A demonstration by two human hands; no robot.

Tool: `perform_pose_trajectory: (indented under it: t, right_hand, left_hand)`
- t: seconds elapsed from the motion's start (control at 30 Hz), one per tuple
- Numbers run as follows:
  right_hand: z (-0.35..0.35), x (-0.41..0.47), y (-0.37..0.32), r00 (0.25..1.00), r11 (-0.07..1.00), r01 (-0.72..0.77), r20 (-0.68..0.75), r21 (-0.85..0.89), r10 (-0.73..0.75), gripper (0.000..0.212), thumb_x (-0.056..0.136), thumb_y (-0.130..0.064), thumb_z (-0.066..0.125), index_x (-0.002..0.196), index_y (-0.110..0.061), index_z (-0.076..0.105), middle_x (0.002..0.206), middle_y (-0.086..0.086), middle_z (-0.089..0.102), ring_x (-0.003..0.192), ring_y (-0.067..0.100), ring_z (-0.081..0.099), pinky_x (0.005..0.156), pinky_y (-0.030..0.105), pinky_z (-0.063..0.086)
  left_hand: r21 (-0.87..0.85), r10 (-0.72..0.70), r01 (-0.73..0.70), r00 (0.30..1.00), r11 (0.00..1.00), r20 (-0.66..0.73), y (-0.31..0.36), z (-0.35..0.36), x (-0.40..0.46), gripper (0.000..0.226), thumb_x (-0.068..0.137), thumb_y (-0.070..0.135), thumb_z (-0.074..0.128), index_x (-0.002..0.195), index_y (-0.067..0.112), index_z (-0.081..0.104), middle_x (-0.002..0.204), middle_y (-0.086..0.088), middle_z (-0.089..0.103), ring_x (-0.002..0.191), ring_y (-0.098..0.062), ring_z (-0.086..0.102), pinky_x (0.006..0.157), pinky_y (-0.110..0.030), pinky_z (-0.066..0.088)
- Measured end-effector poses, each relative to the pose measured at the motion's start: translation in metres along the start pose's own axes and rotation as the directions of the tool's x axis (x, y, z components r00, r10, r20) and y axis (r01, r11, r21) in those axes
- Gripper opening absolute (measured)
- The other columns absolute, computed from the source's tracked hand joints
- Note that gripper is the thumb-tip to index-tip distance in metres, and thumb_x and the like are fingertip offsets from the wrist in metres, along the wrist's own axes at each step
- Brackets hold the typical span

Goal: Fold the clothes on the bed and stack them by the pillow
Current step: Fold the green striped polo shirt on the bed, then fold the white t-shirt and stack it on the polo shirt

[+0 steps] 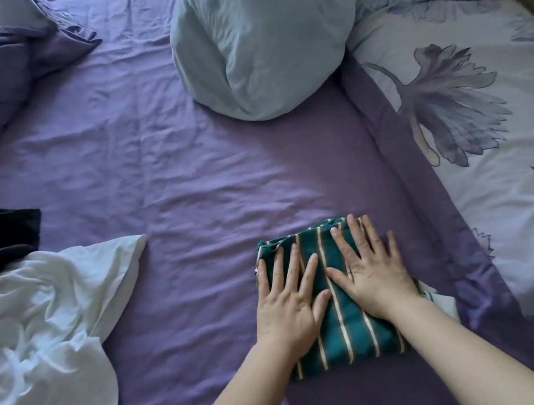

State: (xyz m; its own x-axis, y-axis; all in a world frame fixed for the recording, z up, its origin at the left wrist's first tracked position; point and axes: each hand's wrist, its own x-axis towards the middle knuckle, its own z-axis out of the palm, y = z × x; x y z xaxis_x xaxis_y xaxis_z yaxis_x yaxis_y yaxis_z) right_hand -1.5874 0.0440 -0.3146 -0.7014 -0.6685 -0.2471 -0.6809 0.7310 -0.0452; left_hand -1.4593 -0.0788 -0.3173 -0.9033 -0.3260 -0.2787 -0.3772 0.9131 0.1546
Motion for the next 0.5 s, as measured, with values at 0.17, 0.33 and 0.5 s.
perform_pose_trajectory:
  t: [0.17,0.33,0.5]
  right_hand:
    - [-0.029,-0.002,-0.012,0.989,0.988,-0.016,0.145,-0.157,0.039,0.071,0.091,-0.064,0.010,0.137,-0.026,-0.028,0.143,0.001,-0.039,0.141,0.026,-0.026,0.112,0.059,-0.008]
    - [-0.044,-0.025,-0.051,0.995,0.995,0.072,-0.065,-0.063,-0.076,0.071,0.095,-0.056,0.007,0.136,-0.015,0.048,0.144,0.018,0.041,0.136,0.035,0.024,0.105,0.059,0.014]
    - [-0.037,-0.047,-0.138,0.966,0.969,0.245,-0.097,0.040,-0.241,0.068,0.096,-0.051,-0.003,0.130,-0.015,0.042,0.136,0.016,0.051,0.146,0.027,0.001,0.112,0.049,0.004]
  left_hand:
    - [-0.009,0.049,-0.049,0.995,0.999,0.082,0.001,-0.023,-0.003,0.071,0.087,0.066,-0.004,0.150,0.033,-0.001,0.158,0.001,-0.014,0.146,-0.025,-0.016,0.114,-0.050,-0.016]
    - [0.009,0.028,-0.030,0.990,1.000,0.138,-0.035,-0.053,-0.043,0.067,0.089,0.054,0.007,0.151,0.029,0.010,0.160,-0.003,-0.004,0.146,-0.029,-0.011,0.115,-0.052,-0.008]
    - [0.077,-0.189,0.182,0.976,0.980,0.104,-0.137,-0.085,-0.111,0.057,0.087,0.048,0.031,0.135,0.027,0.051,0.148,-0.003,0.038,0.135,-0.031,0.041,0.104,-0.053,0.035]
